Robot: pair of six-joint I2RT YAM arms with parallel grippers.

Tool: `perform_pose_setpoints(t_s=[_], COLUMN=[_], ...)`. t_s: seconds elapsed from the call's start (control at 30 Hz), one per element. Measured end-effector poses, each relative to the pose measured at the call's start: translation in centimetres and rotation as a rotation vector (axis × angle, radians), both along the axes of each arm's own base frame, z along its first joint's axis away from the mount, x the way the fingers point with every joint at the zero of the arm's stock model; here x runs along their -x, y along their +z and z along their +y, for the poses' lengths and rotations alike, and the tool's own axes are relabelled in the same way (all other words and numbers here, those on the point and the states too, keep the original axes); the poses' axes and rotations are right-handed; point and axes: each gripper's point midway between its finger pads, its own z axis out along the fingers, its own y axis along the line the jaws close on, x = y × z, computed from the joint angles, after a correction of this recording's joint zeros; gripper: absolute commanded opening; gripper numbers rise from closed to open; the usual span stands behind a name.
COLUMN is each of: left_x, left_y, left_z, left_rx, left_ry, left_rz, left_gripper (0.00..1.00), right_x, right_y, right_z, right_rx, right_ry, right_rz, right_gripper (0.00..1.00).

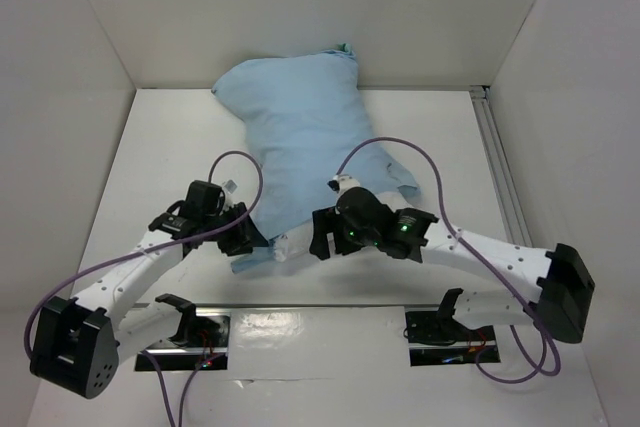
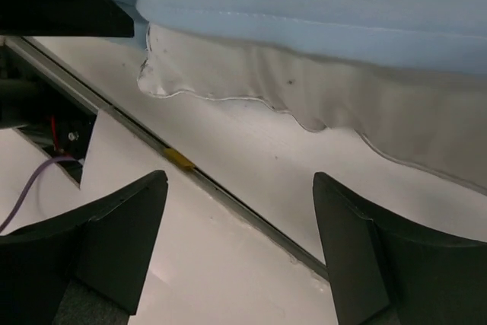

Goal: Put the pillow into the pillowcase

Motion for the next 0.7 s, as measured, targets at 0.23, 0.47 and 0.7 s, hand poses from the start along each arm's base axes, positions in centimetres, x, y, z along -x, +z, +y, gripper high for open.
perform_pose_setpoints(t_s=[0.23,0.47,0.7], left_x=[-0.7,0.0,1.0], left_y=[1.2,2.7,5.3], left_z=[-1.0,-1.2,-1.4], left_rx=[0.057,0.100,0.151], left_ry=[-0.022,-0.042,-0.068], left_rz=[-0.063,-0.133,-0.213], left_gripper=[0.00,0.00,0.00], right_x=[-1.8,-4.1,-7.5], right_y=[-2.2,-3.7,-3.3], right_z=[3.6,5.8,5.0], right_rx=[-0.042,-0.081,-0.068], right_ry=[-0.080,-0.168,-0.339], right_rz=[0.016,-0.019,-0.096], right_gripper=[0.82,0.28,0.00])
